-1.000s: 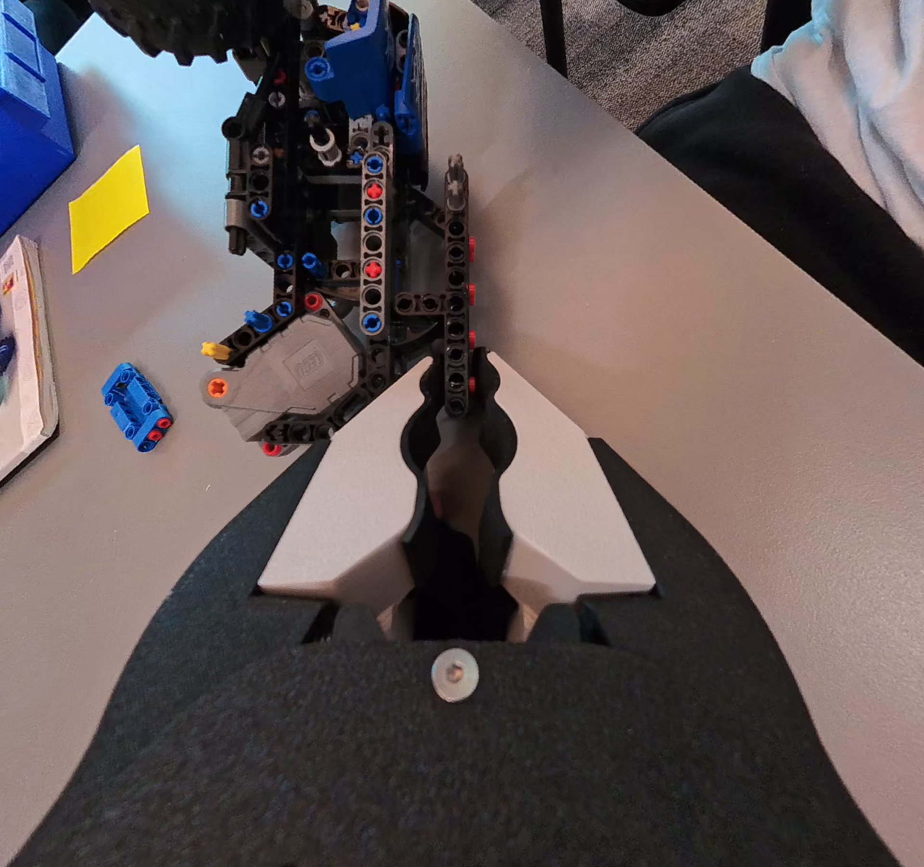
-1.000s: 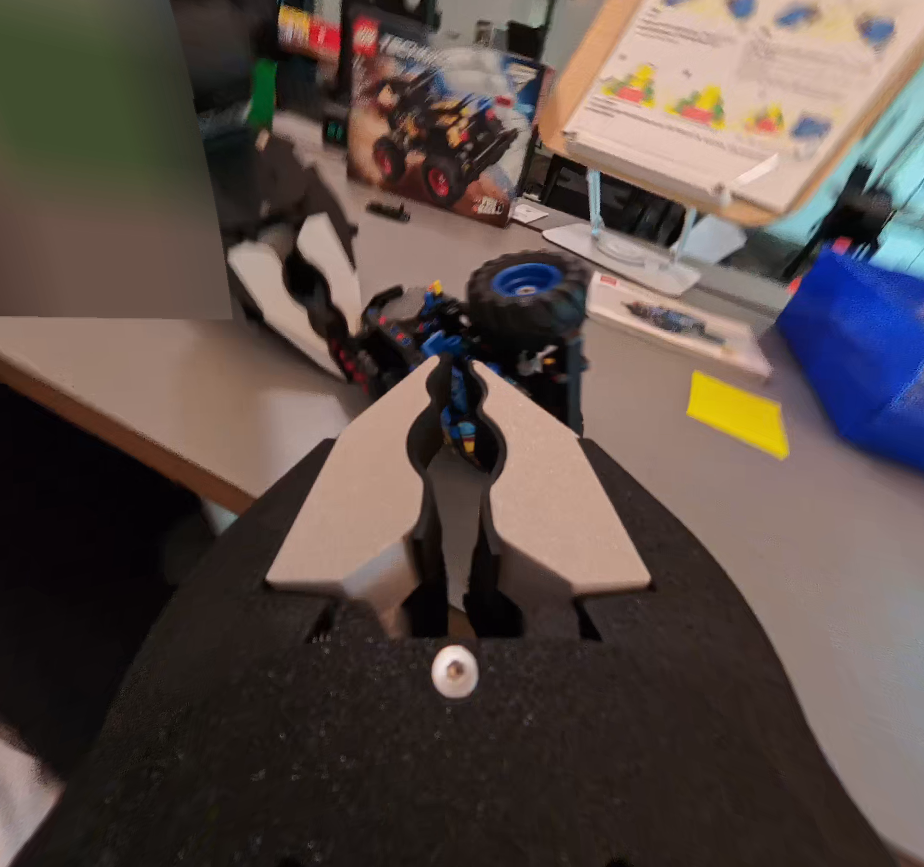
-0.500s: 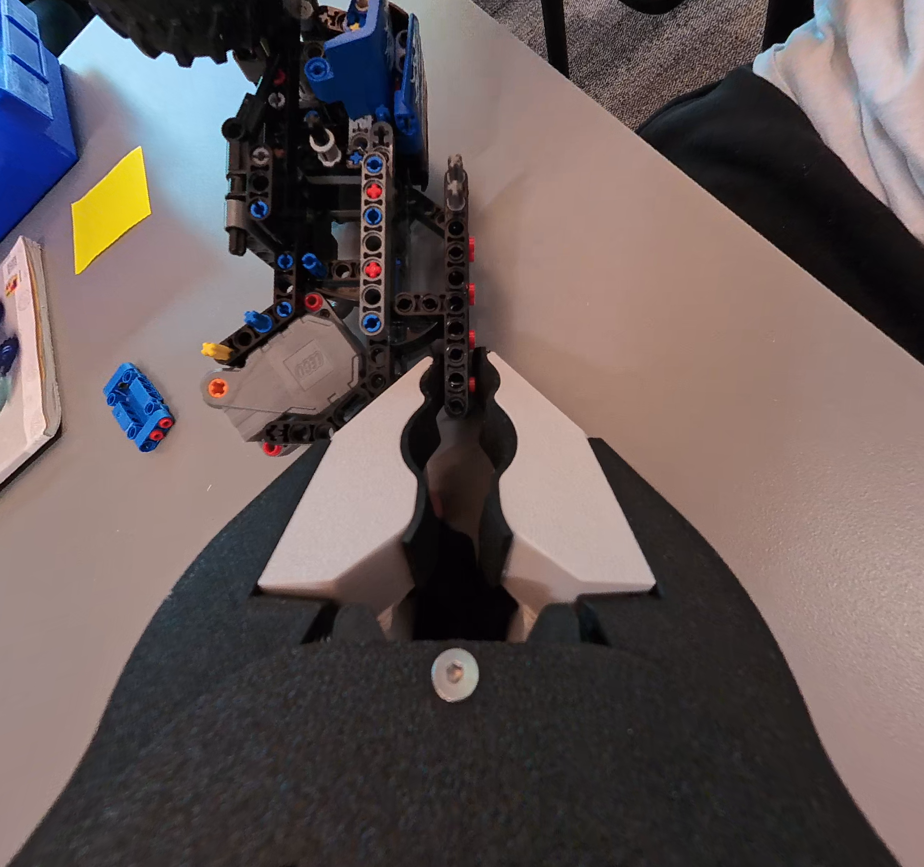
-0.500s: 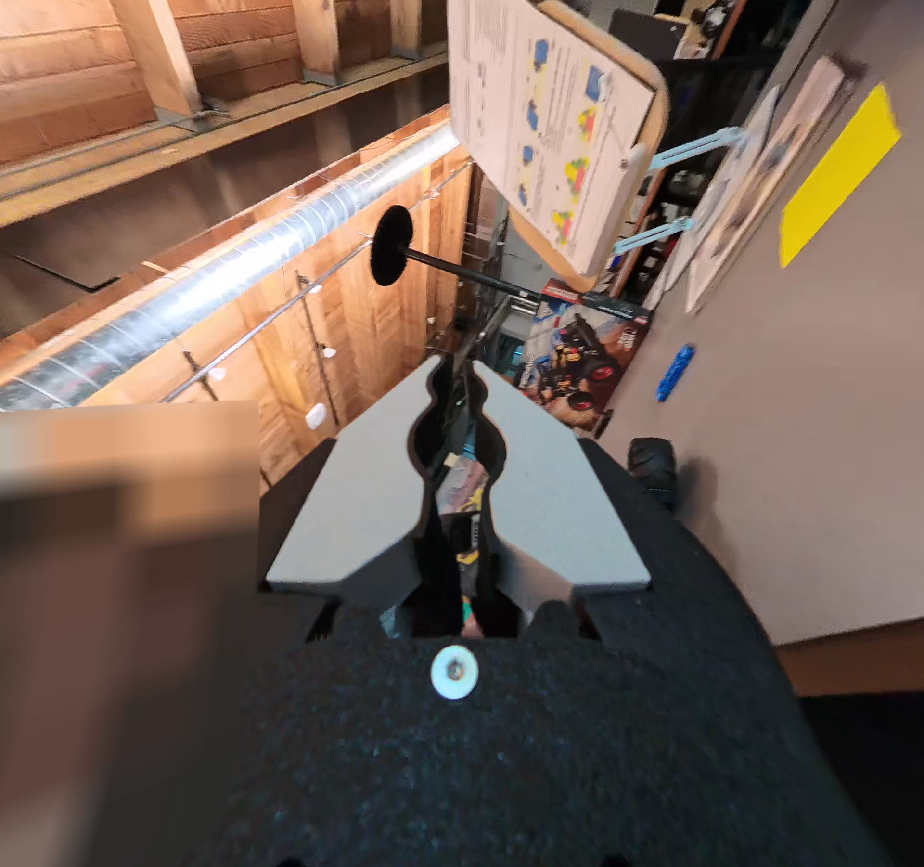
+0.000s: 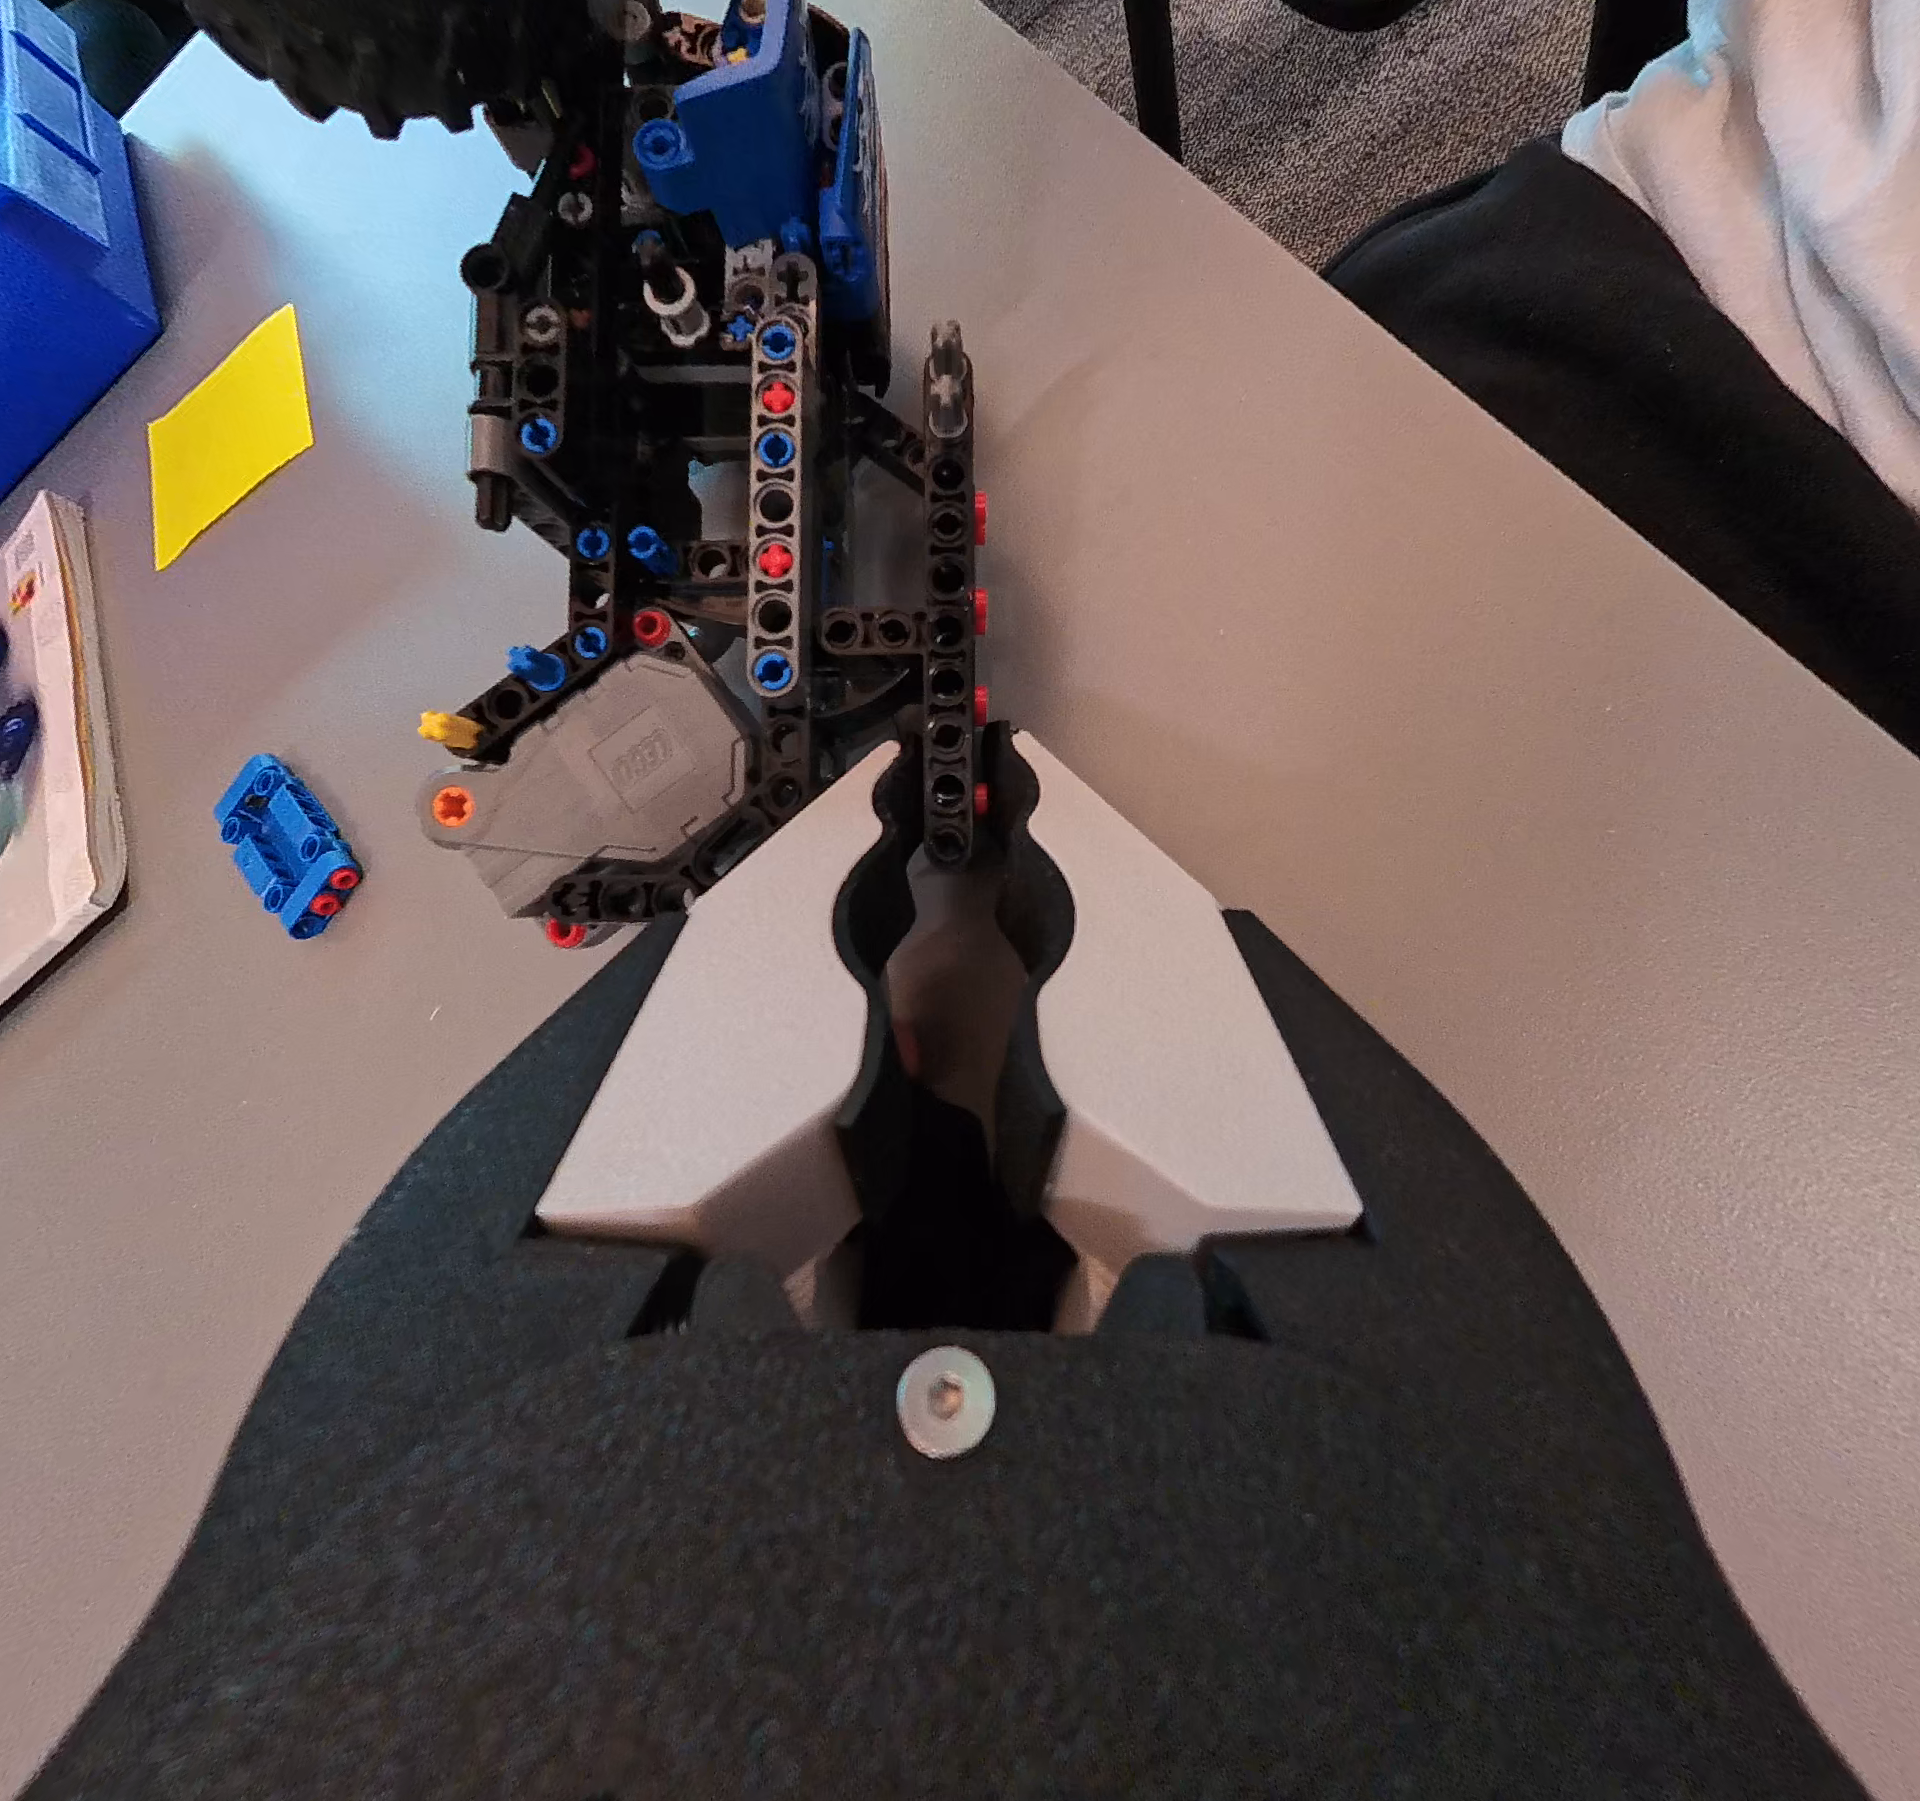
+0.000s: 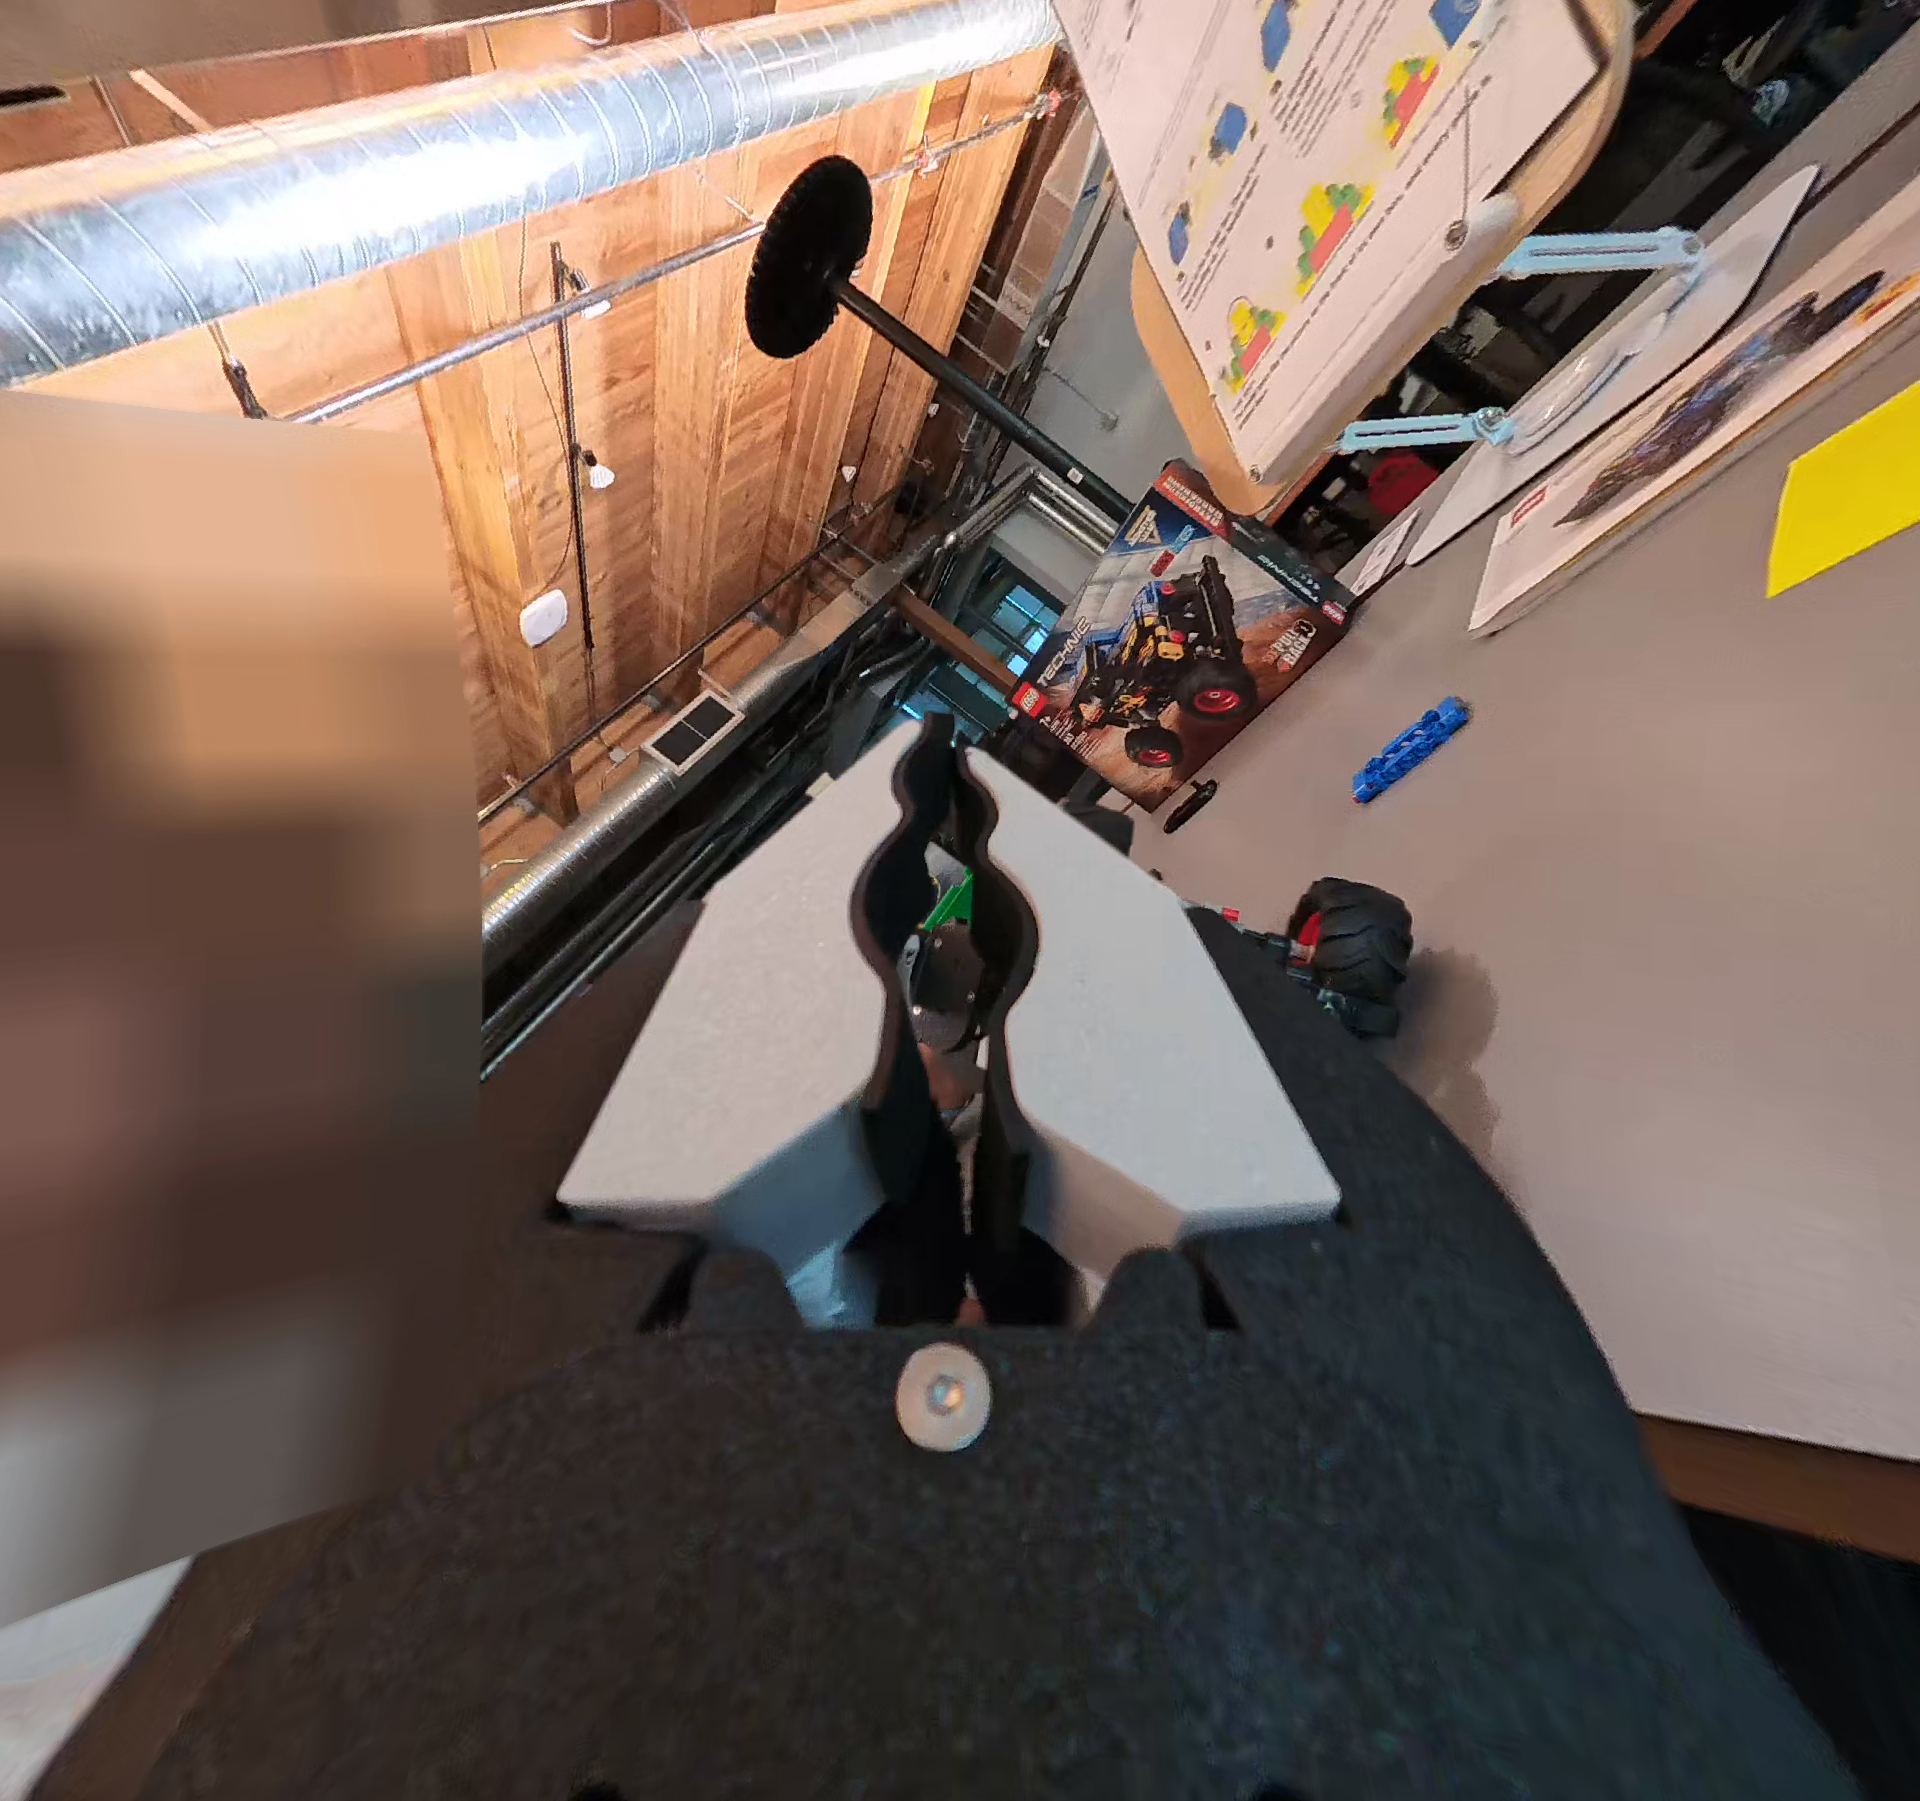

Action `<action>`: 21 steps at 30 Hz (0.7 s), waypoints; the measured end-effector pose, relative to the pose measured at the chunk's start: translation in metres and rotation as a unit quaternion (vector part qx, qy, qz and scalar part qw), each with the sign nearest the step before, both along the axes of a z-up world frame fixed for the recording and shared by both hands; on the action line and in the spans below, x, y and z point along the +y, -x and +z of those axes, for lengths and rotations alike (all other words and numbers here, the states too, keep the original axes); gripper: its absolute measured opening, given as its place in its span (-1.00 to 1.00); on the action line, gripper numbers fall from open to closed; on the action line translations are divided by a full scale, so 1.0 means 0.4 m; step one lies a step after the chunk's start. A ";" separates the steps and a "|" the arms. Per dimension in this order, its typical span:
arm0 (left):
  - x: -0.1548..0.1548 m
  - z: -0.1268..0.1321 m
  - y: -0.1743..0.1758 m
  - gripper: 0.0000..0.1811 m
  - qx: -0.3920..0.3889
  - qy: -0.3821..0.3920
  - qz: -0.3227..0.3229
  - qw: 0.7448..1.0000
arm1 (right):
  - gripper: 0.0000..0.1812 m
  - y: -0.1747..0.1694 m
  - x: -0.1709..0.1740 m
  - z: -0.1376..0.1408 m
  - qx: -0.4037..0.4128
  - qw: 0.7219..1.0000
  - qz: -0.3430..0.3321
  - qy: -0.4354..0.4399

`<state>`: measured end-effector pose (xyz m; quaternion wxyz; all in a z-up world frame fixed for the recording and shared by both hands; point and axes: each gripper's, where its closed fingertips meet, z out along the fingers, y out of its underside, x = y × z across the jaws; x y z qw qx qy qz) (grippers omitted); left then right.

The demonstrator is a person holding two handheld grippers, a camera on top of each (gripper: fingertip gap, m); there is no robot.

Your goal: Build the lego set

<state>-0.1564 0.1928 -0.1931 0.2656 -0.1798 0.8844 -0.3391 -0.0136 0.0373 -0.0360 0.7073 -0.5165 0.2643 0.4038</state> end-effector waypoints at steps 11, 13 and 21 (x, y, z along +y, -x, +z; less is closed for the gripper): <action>0.000 0.000 0.000 -0.89 0.000 0.000 0.000 1.000 | -0.98 0.028 0.016 -0.001 -0.051 0.998 -0.008 0.022; 0.000 0.000 0.000 -0.89 0.000 0.000 0.000 1.000 | -0.99 0.033 0.018 -0.001 -0.043 0.999 0.002 0.016; 0.000 0.000 0.000 -0.89 0.000 0.000 0.000 1.000 | -0.98 0.038 0.024 -0.004 -0.063 0.998 -0.012 0.027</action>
